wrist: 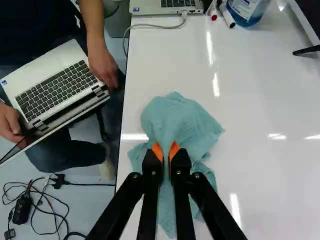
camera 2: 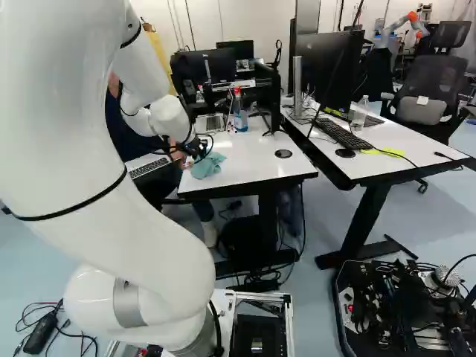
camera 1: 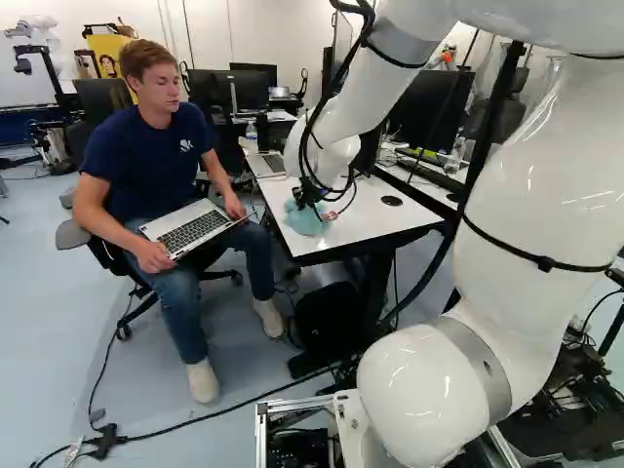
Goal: Clean the table with the green towel
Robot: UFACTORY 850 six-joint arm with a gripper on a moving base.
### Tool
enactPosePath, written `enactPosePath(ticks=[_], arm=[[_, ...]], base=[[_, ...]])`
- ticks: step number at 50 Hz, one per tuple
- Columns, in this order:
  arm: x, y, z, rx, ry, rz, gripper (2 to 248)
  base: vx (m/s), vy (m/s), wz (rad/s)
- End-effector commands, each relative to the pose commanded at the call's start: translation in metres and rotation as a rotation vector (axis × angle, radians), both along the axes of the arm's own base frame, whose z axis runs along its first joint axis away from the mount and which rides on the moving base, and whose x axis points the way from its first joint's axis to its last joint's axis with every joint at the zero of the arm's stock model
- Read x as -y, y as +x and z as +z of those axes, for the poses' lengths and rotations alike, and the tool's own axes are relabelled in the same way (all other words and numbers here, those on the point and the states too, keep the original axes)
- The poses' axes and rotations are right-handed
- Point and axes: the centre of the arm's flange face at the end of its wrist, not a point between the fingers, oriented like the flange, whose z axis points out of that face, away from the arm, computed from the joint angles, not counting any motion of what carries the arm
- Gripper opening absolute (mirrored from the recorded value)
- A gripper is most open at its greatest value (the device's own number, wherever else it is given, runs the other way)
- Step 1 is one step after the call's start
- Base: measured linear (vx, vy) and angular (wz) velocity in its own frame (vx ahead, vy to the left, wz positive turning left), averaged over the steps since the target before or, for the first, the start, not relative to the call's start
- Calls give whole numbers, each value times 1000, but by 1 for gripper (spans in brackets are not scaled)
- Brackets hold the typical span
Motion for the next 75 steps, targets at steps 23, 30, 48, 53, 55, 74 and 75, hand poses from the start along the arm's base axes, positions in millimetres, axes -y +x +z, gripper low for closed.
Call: enactPosePath(ticks=[23,30,48,53,55,74,75], arm=[[-1,4,-11,-25,-5,0,35],[-1,4,-12,-28,-6,0,35],[-1,4,-12,-28,-6,0,35],[-1,4,-12,-28,-6,0,35],[-1,4,-12,-28,-6,0,35],[-5,8,-12,-27,-6,7,35],[-5,9,-12,-27,-6,7,35]], base=[[0,0,0],[0,0,0],[0,0,0],[0,0,0],[0,0,0],[0,0,0],[0,0,0]])
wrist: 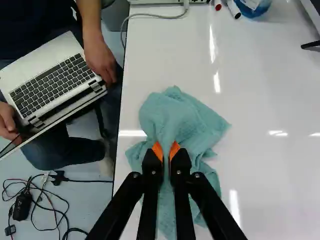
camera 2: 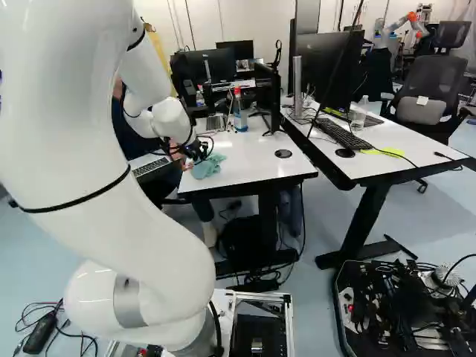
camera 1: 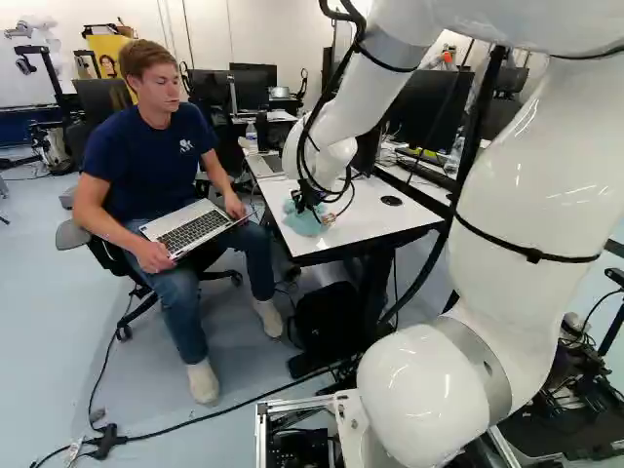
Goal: Clean the table with the green towel
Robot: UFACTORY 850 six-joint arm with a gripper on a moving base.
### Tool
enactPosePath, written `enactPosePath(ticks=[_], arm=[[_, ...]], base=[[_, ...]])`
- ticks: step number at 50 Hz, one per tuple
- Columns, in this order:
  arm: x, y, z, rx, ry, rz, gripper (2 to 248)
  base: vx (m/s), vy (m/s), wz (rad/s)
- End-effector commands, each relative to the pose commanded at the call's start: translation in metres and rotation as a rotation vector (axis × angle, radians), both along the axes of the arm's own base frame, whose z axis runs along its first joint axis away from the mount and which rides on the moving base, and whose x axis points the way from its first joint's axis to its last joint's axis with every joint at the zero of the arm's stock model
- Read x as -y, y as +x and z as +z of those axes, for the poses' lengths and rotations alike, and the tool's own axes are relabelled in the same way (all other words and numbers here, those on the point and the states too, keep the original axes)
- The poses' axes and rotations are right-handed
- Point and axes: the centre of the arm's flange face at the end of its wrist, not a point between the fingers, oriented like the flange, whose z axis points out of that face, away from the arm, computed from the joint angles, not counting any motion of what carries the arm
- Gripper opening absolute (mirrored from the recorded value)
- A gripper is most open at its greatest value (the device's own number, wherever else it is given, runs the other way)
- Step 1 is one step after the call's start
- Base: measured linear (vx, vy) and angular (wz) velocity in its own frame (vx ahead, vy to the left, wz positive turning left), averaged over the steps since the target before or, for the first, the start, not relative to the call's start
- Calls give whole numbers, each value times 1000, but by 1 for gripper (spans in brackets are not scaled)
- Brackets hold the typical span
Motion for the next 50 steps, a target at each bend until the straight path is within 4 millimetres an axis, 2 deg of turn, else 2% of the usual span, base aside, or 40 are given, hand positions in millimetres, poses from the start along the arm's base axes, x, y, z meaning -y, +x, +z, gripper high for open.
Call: enactPosePath(ticks=[39,45,50], arm=[[-40,73,-2,25,6,43,35],[-45,78,-2,28,7,50,35],[-47,75,-2,27,7,56,35]], base=[[0,0,0],[0,0,0],[0,0,0]])
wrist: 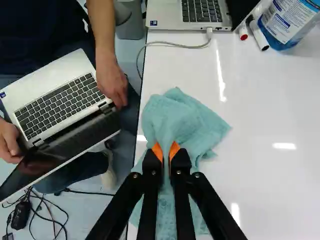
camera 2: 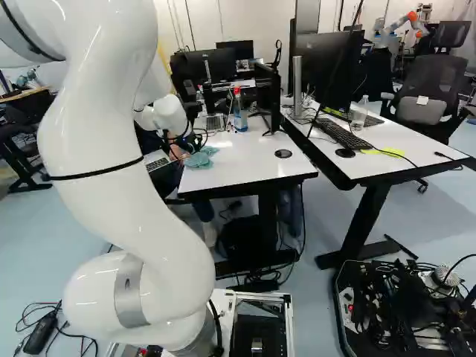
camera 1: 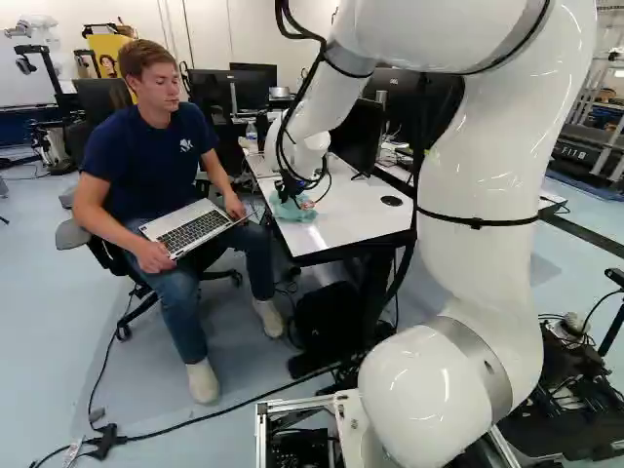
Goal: Clean the table with the green towel
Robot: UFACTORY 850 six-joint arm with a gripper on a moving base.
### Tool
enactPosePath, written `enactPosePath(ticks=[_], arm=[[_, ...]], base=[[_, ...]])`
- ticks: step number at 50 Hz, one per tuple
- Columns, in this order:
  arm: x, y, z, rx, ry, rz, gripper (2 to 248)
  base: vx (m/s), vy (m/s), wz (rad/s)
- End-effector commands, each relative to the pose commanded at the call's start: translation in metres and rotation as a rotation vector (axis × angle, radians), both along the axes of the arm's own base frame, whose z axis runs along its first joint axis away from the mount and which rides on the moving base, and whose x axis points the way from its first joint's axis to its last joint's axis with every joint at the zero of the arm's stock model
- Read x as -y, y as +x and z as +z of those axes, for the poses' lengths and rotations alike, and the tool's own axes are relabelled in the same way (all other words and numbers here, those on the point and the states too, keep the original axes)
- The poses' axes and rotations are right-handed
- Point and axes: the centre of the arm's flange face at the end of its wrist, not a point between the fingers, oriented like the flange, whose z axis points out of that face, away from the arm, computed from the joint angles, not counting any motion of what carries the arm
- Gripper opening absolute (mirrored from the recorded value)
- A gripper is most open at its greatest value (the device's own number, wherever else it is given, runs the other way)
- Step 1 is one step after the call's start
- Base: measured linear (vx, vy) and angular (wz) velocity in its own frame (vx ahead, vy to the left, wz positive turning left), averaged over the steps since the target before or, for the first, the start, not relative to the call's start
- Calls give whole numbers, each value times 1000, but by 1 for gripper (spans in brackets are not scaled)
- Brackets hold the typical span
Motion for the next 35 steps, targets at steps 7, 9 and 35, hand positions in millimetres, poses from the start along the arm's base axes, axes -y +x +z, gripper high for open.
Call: enactPosePath(ticks=[7,9,35], arm=[[-3,-11,0,-4,-1,11,35],[-3,-15,1,-6,-2,14,35],[6,-62,2,-22,-6,23,35]], base=[[0,0,0],[0,0,0],[0,0,0]])
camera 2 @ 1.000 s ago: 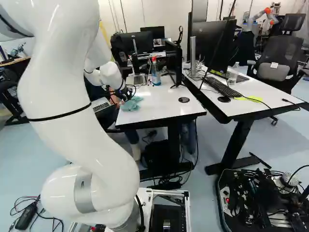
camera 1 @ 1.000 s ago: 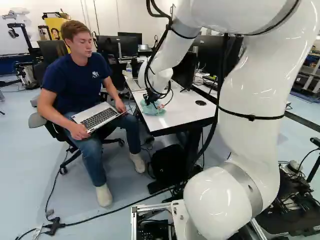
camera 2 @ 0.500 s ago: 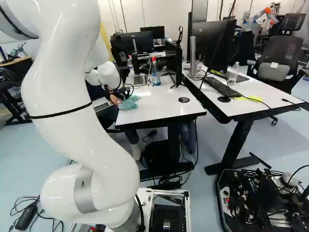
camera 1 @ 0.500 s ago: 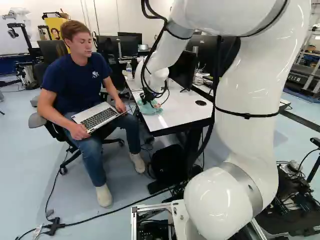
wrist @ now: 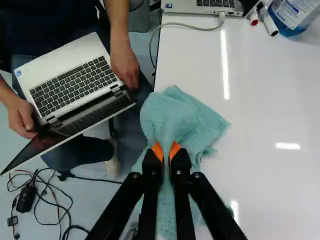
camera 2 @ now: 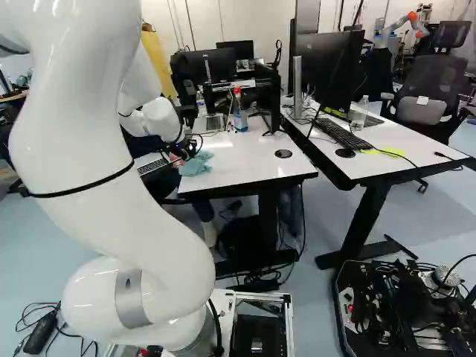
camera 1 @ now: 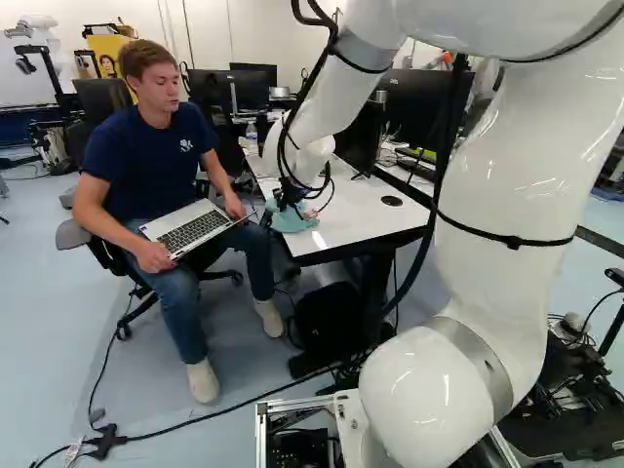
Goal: Clean the table with the green towel
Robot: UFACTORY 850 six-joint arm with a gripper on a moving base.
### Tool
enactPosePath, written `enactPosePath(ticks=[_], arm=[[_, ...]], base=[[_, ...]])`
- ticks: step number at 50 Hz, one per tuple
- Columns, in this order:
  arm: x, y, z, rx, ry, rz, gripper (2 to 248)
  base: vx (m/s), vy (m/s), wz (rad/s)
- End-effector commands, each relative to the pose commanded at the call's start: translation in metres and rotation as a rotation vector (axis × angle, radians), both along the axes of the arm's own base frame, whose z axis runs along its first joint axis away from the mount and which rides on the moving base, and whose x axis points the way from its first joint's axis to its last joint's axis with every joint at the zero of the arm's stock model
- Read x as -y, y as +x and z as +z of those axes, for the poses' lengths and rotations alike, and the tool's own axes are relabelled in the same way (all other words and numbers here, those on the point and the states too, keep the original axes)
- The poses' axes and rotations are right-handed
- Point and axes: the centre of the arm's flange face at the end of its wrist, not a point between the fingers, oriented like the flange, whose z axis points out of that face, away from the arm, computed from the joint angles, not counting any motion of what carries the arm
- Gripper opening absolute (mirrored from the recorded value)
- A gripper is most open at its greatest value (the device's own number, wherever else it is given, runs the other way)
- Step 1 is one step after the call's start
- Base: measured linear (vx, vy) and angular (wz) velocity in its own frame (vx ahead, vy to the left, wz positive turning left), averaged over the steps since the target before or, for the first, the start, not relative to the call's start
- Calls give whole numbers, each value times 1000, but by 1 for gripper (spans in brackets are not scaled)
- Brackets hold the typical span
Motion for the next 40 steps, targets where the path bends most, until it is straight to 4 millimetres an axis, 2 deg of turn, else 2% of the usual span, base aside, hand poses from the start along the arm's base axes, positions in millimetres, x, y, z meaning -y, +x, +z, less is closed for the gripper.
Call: enactPosePath(ticks=[13,40], arm=[[21,-5,0,-3,-1,-40,35],[66,9,0,-2,0,-138,35]], base=[[0,0,0],[0,0,0]])
